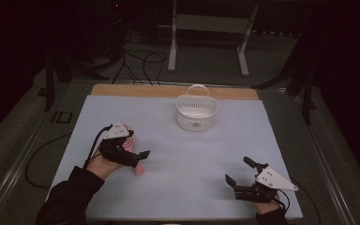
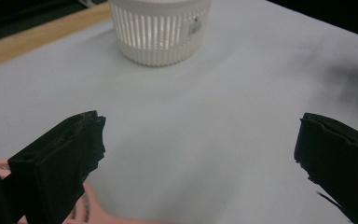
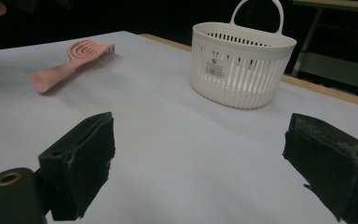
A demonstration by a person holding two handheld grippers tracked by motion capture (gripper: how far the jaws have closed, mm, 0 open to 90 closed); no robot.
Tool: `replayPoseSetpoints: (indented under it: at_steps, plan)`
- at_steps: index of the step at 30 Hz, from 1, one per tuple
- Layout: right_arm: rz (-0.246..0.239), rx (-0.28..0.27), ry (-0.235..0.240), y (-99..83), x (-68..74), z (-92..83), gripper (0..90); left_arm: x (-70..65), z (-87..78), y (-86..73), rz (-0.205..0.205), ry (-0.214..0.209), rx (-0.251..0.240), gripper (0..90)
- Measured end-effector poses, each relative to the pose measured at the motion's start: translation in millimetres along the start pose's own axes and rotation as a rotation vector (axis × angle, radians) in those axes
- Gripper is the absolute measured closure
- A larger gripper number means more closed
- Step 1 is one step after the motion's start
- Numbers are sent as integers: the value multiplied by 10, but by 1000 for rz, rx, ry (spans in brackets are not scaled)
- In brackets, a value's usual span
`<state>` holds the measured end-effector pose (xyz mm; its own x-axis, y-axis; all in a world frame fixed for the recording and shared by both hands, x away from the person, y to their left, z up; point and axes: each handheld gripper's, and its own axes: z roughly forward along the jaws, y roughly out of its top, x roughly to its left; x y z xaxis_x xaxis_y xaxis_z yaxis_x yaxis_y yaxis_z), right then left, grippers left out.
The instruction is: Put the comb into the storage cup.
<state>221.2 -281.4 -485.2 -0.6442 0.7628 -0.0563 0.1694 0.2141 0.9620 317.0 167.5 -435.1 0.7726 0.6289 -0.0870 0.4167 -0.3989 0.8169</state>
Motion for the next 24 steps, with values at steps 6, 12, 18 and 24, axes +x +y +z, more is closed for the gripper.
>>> replayPoseSetpoints:
  at_steps: [6,12,18,24]
  plan:
    - [3,1,3,-2,-5,3,85,9,87,-64,-12,-22,24,70]
    - [4,0,7,1,-1,2,85,-5,203,-148,-23,-11,60,166]
    - [2,-2,11,1,-1,5,85,-53,272,-180,-2,-19,112,347]
    - [3,-2,11,3,2,1,86,-76,334,-181,-7,-20,159,517]
